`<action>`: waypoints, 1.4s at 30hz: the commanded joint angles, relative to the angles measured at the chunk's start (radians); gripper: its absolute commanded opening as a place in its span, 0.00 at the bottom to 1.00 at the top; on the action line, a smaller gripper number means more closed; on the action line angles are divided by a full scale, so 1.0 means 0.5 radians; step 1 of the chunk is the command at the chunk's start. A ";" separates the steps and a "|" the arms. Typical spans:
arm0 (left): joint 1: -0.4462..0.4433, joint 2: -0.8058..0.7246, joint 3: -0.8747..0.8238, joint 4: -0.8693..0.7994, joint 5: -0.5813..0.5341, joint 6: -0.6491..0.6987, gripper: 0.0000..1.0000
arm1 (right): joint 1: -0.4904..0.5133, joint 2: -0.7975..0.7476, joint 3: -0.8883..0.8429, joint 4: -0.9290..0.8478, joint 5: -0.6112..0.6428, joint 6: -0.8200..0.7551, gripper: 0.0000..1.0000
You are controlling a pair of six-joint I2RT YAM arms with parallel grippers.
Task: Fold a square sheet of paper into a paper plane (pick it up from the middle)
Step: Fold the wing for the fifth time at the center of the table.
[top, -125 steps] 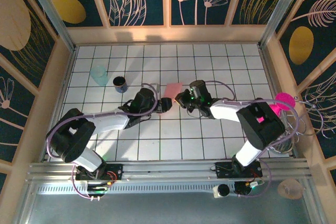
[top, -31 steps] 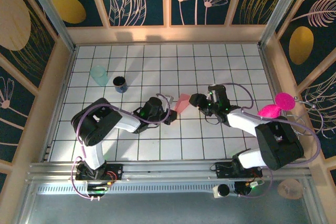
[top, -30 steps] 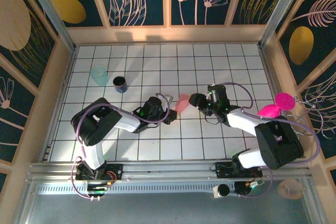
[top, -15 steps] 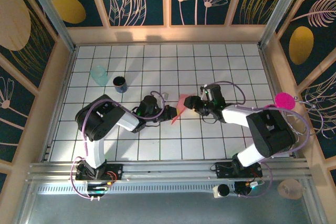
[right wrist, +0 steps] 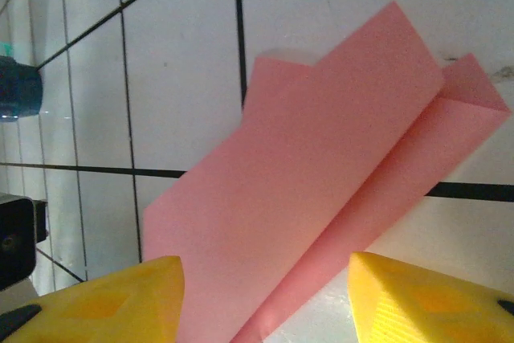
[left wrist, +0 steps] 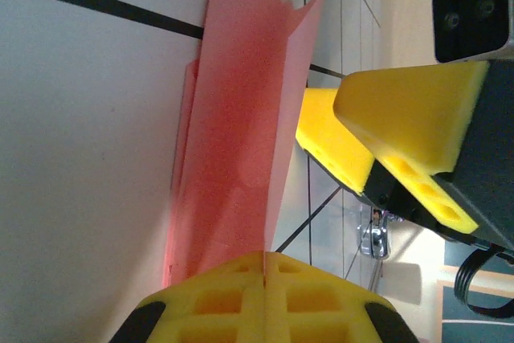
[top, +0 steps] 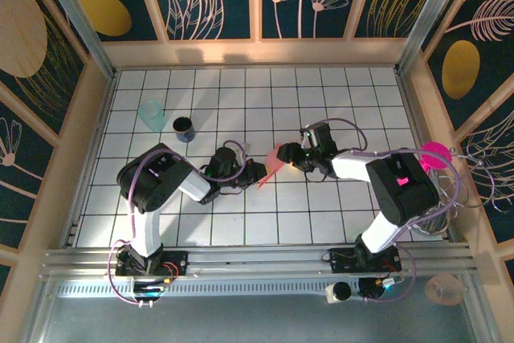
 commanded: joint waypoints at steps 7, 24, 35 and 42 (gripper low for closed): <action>0.025 0.067 -0.023 0.091 0.029 -0.135 0.00 | 0.061 0.159 0.182 -0.235 0.140 -0.037 0.57; 0.029 -0.171 -0.093 -0.133 -0.099 0.028 0.06 | 0.203 0.447 0.452 -0.660 0.609 0.024 0.54; 0.028 -0.227 -0.136 -0.249 -0.157 0.086 0.28 | 0.228 0.517 0.505 -0.673 0.590 0.032 0.54; 0.026 -0.381 -0.137 -0.436 -0.257 0.218 0.40 | 0.228 0.513 0.505 -0.674 0.602 0.049 0.54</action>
